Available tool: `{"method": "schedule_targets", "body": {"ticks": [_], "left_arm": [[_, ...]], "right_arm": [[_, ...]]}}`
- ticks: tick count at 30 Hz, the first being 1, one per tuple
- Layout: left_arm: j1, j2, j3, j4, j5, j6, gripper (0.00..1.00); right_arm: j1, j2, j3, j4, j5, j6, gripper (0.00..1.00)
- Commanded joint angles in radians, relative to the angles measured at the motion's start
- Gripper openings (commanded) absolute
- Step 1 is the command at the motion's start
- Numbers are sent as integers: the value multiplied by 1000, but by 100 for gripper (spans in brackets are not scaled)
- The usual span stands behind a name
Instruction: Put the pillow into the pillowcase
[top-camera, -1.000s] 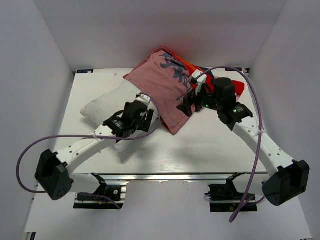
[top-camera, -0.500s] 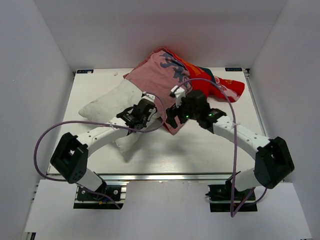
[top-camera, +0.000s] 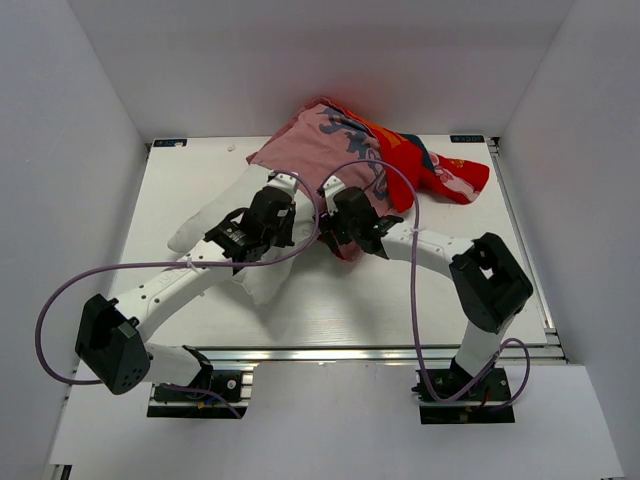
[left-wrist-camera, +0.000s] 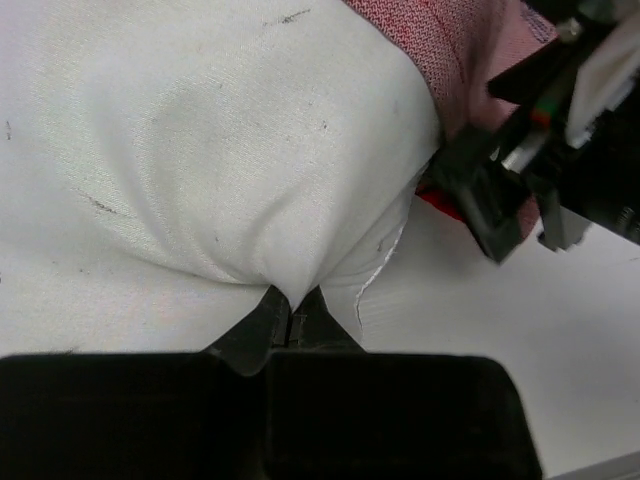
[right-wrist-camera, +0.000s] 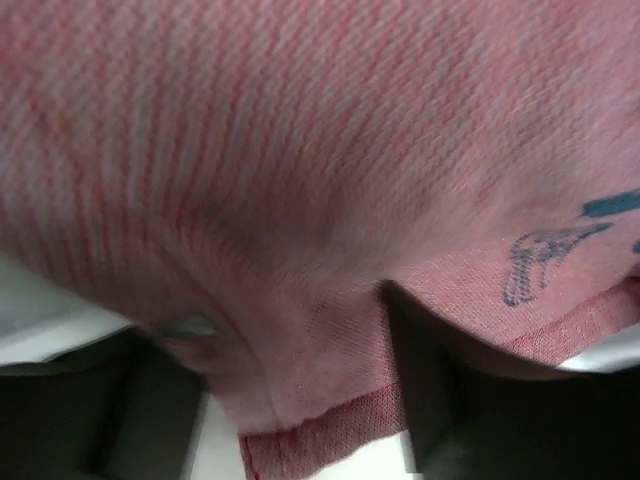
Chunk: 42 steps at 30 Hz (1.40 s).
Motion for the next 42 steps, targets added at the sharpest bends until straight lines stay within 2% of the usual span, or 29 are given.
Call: {"method": "schedule_targets", "body": {"ticks": [1,2,3,5,8,11,12,13,14,15,16,17,18,19,20,21,24,26,31,34,37,42], "left_arm": [[-1,-64,30,41,61,-45,0],[-3,-61,28,41,58,-47,0],[-1,-58,27,35,53,-47,0],[2,-54,13,44,37,-53,0],[22,-48,-24,102,73,-63,0],[30,-20,-35,154,128,-79,0],[30,-12,-36,167,144,-82,0],[30,-6,-35,176,156,-88,0],[30,-6,-36,190,182,-91,0],[30,-14,-36,193,193,-97,0],[28,-23,-35,190,199,-99,0],[30,-34,-32,169,204,-105,6],[30,-47,-29,152,196,-112,18],[30,-89,-27,135,187,-137,42],[28,-116,-30,101,178,-152,48],[30,-147,-38,86,150,-183,61],[30,-294,-45,20,89,-240,77],[30,-384,-33,-54,58,-258,81],[30,-485,4,-262,-29,-361,82],[30,-554,-50,-319,-40,-448,82],[30,-638,-114,-352,-46,-536,82],[28,-752,-186,-373,-52,-616,82]], "right_arm": [[-2,7,78,88,65,7,65],[0,-2,91,73,56,1,53],[-2,-14,112,58,7,-13,28],[0,-97,115,13,-106,-23,0],[44,-242,92,-56,-302,-56,0],[99,-356,25,-85,-395,-59,0],[103,-372,6,-105,-404,-57,5],[103,-384,-15,-106,-403,-69,18],[97,-407,-61,-106,-360,-91,52],[87,-419,-84,-84,-345,-120,65],[72,-433,-99,-77,-339,-143,73],[30,-453,-84,-91,-381,-204,82],[6,-459,-68,-105,-401,-221,84],[-9,-474,-52,-96,-410,-232,86],[-23,-479,-22,-88,-411,-266,86],[-23,-476,-6,-79,-401,-283,87],[-23,-438,70,-73,-359,-297,89],[-15,-367,139,-62,-296,-269,89],[52,-168,296,-41,-121,-280,89],[86,-40,423,-73,-17,-286,89],[97,89,573,-181,45,-269,89],[97,165,594,-171,76,-321,89]]}}
